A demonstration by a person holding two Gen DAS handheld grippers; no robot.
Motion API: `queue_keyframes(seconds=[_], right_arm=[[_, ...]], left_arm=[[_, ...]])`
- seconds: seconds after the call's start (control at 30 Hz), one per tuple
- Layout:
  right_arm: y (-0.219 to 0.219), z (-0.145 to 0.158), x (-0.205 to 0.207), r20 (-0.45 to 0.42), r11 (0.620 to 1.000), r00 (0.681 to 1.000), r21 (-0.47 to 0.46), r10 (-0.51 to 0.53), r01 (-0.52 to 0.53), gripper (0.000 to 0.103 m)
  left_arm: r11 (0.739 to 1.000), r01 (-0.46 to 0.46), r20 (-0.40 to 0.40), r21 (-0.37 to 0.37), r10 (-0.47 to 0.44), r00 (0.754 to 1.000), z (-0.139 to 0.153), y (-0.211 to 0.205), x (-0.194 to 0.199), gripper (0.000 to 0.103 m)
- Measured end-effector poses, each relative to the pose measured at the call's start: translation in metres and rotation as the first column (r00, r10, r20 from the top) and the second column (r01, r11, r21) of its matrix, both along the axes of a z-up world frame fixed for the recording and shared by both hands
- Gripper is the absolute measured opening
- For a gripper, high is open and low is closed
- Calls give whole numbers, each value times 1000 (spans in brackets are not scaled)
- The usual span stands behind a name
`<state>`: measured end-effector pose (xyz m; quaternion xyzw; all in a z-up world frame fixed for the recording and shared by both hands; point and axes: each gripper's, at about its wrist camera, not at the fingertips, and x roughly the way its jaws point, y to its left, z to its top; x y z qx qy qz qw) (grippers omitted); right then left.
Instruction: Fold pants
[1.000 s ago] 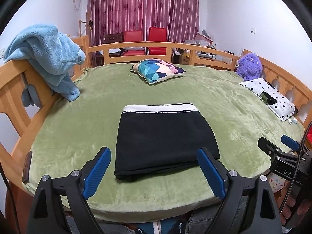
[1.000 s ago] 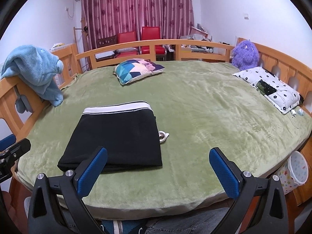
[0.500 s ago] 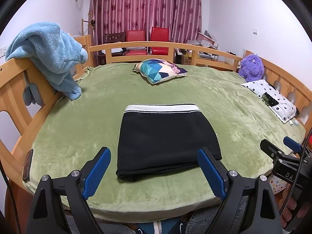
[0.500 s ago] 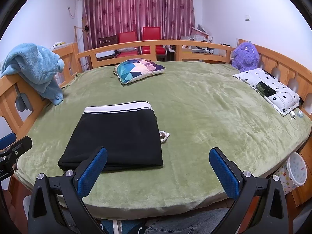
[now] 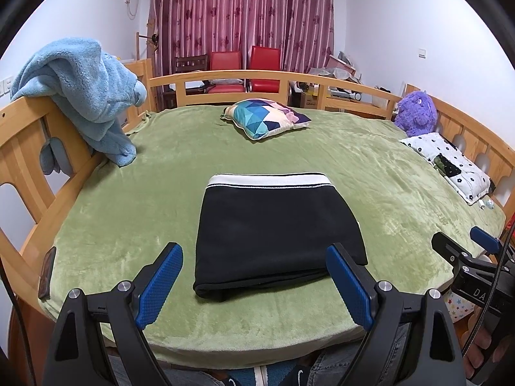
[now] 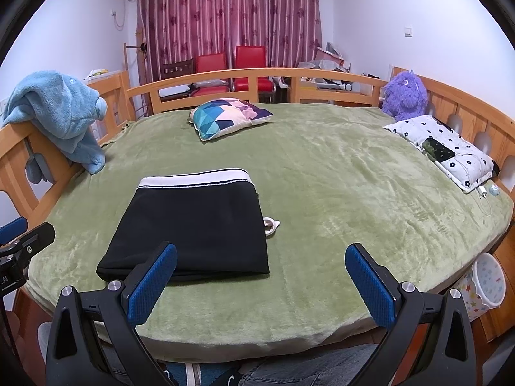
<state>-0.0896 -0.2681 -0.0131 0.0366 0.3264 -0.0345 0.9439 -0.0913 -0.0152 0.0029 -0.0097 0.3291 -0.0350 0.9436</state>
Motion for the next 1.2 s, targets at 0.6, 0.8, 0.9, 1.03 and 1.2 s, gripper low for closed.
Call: queue_keyframes(seconds=[0.6, 0.8, 0.9, 1.03, 1.2], right_arm=[[2, 0, 0, -2, 1000, 1000, 3, 2, -2, 102], [1, -1, 0, -1, 1000, 1000, 4, 2, -2, 102], [2, -1, 0, -1, 1000, 1000, 5, 3, -3, 102], [2, -1, 0, -1, 1000, 1000, 6, 2, -2, 102], [3, -1, 1, -2, 1000, 1000, 7, 3, -3, 102]], left_arm=[[1000, -9, -2, 1, 9, 1000, 3, 1, 3, 90], [1000, -13, 0, 2, 13, 1000, 2, 1, 4, 91], [1000, -13, 0, 2, 13, 1000, 2, 1, 4, 90], [1000, -14, -1, 3, 14, 1000, 1, 0, 3, 91], [1000, -14, 3, 4, 14, 1000, 1, 2, 5, 90]])
